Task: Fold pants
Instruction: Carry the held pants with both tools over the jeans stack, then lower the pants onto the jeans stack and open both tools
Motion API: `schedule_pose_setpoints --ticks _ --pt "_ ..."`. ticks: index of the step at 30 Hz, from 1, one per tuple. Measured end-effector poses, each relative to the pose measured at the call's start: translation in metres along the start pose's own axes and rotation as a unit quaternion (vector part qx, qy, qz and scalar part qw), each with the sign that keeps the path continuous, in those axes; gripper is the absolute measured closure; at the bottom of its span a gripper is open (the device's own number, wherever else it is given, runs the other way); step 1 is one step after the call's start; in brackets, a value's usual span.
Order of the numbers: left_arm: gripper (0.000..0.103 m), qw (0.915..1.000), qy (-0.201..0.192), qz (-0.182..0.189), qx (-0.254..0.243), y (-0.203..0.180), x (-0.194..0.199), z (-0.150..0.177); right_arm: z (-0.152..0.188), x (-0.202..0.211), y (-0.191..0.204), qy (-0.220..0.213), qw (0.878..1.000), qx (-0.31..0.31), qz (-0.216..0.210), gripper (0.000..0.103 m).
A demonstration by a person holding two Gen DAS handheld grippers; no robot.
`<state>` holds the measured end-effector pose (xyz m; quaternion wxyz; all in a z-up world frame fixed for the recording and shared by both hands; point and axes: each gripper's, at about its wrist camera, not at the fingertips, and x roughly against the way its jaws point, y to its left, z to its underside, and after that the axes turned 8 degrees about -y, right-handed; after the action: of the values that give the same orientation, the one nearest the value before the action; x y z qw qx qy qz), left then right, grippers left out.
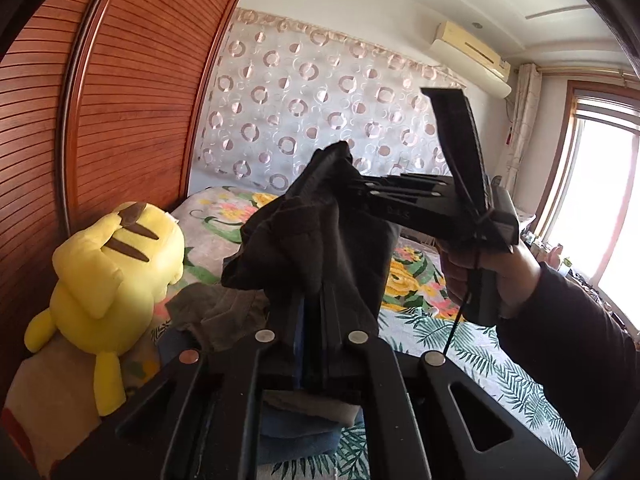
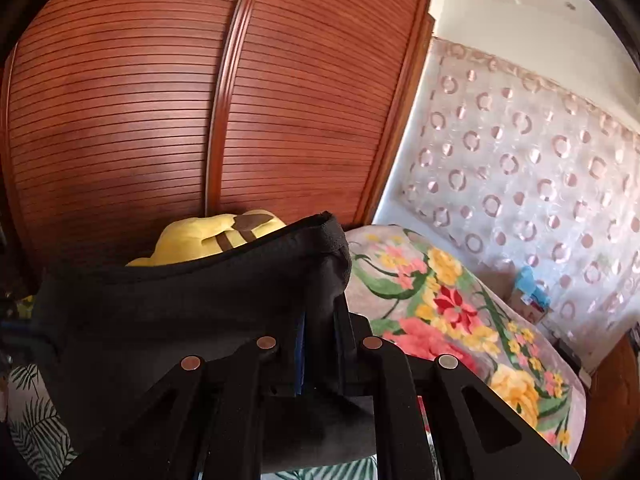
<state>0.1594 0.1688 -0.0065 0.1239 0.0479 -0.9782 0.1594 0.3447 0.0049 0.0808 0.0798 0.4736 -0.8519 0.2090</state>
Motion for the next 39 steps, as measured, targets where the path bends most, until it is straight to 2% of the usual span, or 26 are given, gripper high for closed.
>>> schedule_pose_setpoints --ticks 7,8,9,11,15,21,25,31,36,38,39 --pt "0.097 0.9998 0.009 -0.018 -0.001 0.006 -0.005 0.004 0.005 -0.023 -0.010 0.022 0.999 -0.023 -0.021 0.092" --pt "0.097 0.9998 0.011 -0.019 -0.002 0.007 -0.006 0.004 0.005 -0.025 -0.012 0.025 0.999 -0.030 -0.022 0.089" --pt "0.097 0.9997 0.012 -0.022 -0.002 0.007 -0.007 0.005 0.005 -0.026 -0.016 0.028 0.999 -0.040 -0.020 0.081" --pt "0.097 0.9996 0.014 -0.026 -0.002 0.010 -0.006 0.007 0.001 -0.026 -0.022 0.027 0.998 -0.056 -0.008 0.076" --pt "0.097 0.9992 0.022 -0.033 -0.003 0.014 -0.009 0.008 0.005 -0.004 -0.037 0.011 0.998 -0.067 -0.010 0.075" --pt "0.097 0.9985 0.030 -0.046 -0.009 0.015 -0.012 0.012 0.030 0.009 -0.060 0.038 0.995 -0.094 -0.021 0.076" --pt "0.097 0.9980 0.036 -0.051 -0.008 0.016 -0.012 0.012 0.039 -0.001 -0.068 0.057 0.992 -0.111 -0.004 0.076" --pt "0.096 0.9969 0.037 -0.065 -0.025 0.010 -0.006 0.009 0.031 0.010 -0.059 0.034 0.990 -0.135 -0.003 0.076" --pt "0.083 0.9955 0.034 -0.079 -0.039 0.011 0.002 0.007 0.033 0.027 -0.039 0.022 0.991 -0.131 -0.008 0.076" --pt "0.067 0.9953 0.033 -0.082 -0.039 0.014 0.006 0.006 0.035 0.035 -0.033 0.019 0.991 -0.133 -0.009 0.076" --pt "0.063 0.9954 0.031 -0.083 -0.037 0.015 0.008 0.006 0.035 0.039 -0.030 0.018 0.991 -0.134 -0.010 0.076"
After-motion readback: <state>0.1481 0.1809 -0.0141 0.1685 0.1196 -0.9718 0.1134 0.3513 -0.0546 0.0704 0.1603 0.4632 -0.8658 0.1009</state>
